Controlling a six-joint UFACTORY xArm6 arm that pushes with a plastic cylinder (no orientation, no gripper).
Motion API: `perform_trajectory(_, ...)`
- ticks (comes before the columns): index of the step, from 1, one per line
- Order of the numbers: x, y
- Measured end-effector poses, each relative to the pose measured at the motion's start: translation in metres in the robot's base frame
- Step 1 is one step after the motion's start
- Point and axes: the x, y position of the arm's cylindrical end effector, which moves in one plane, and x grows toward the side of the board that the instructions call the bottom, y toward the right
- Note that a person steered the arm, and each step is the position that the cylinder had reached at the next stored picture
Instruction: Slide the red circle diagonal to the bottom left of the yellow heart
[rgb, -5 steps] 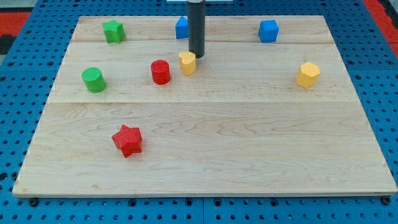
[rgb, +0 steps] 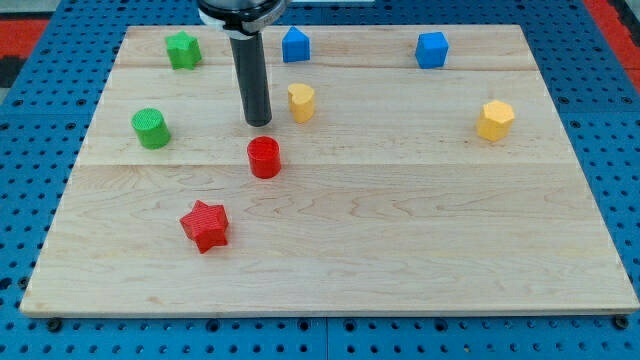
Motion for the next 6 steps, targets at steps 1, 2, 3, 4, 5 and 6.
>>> perform_trajectory(1, 0.085, 0.043)
perform_trajectory(2, 0.103, 0.043)
perform_trajectory(3, 0.162, 0.056)
perform_trajectory(4, 0.135, 0.005)
perform_trajectory(5, 0.069, 0.016)
perform_trajectory(6, 0.053, 0.011)
